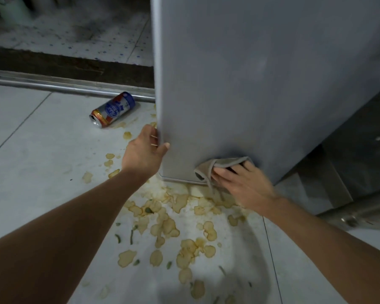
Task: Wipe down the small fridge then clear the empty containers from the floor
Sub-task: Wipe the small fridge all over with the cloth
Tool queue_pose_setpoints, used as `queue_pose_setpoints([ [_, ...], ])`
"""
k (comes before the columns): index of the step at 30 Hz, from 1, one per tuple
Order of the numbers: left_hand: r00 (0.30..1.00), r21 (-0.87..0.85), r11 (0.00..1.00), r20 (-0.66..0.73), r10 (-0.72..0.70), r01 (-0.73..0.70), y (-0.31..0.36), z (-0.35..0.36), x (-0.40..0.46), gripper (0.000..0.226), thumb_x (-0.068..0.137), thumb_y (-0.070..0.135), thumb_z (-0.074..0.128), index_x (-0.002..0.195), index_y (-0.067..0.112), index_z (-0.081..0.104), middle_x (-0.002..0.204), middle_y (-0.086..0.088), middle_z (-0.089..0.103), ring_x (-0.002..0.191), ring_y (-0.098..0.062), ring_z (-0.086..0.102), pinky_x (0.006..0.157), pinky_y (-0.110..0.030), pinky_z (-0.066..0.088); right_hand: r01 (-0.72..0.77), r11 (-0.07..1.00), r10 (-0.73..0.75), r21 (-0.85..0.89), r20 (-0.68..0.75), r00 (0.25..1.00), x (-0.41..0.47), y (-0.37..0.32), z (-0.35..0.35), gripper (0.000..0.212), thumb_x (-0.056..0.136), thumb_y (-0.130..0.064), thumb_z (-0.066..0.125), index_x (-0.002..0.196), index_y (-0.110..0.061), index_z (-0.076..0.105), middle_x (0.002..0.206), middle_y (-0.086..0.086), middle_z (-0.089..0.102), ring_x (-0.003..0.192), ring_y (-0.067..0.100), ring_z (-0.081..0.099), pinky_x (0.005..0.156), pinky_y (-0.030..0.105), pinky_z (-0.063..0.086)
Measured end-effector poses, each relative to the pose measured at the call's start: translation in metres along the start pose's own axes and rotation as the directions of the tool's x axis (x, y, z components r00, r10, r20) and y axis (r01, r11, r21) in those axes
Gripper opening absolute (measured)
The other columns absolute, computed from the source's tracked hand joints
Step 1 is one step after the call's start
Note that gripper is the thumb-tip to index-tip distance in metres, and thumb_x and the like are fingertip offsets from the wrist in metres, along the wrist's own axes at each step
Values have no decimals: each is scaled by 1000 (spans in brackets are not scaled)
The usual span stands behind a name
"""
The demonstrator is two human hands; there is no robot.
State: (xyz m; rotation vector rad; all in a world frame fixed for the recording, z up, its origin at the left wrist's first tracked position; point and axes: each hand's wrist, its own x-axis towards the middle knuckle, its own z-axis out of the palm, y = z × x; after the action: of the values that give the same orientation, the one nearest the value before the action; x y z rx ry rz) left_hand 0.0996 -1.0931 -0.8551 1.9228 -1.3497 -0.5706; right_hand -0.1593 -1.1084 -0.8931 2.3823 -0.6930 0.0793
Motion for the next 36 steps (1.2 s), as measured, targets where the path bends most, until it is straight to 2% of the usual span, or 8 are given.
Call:
queue_pose_setpoints([
  [4,1000,3,1000,-16,-20,20,-2,2,-1,24,86,36,61,101,23,48,94,10,57,81,-15,59,72,-35,53,-328,940,342,98,-297,892,-4,33,-14,32,88,-4,43,114,-17,58,118,9,38,86,28,40,71,37,36],
  [7,999,4,1000,-14,-30,30,-2,3,-1,24,86,37,61,102,24,47,97,7,59,86,-19,62,76,-43,56,-408,905,424,123,-345,837,-6,26,-3,36,84,-6,51,117,-20,50,115,10,37,84,28,39,67,37,46],
  [13,1000,9,1000,11,-27,26,1,1,-4,24,87,36,59,103,23,47,97,6,58,91,-22,62,79,-47,56,-191,976,183,109,77,980,-34,-3,23,56,53,-15,83,107,-19,68,114,9,41,91,30,41,67,43,55],
  [16,999,-8,1000,21,-30,30,2,1,-5,24,88,35,58,105,24,46,98,5,56,90,-21,60,80,-47,56,-291,946,289,144,38,957,-41,6,10,49,56,-12,82,103,-14,69,115,8,50,92,27,47,72,40,54],
  [22,1000,-1,1000,10,-21,21,0,3,-5,25,89,35,57,107,23,45,99,6,55,88,-19,57,79,-47,56,-709,676,736,202,-129,665,-49,38,-5,33,80,-12,59,112,-10,53,115,27,52,101,41,50,80,43,50],
  [27,1000,3,1000,-1,2,-2,0,3,-5,22,89,33,58,104,22,46,96,6,56,86,-18,58,78,-46,56,-743,658,727,120,156,669,-62,13,7,42,58,-4,83,96,-8,66,103,31,58,83,45,57,65,41,54],
  [30,1000,-27,999,-22,-18,17,1,5,-7,21,89,33,58,103,24,46,94,8,56,86,-17,58,79,-47,56,-772,610,744,180,207,636,-62,11,3,40,64,-1,81,100,-5,65,110,30,56,92,45,56,70,43,54],
  [36,1000,-47,999,10,-23,23,-5,9,-8,25,87,28,61,108,21,49,101,7,59,92,-15,59,81,-40,54,-867,176,965,467,91,245,-42,26,-12,41,69,15,59,106,1,48,124,30,40,113,45,45,97,43,42],
])
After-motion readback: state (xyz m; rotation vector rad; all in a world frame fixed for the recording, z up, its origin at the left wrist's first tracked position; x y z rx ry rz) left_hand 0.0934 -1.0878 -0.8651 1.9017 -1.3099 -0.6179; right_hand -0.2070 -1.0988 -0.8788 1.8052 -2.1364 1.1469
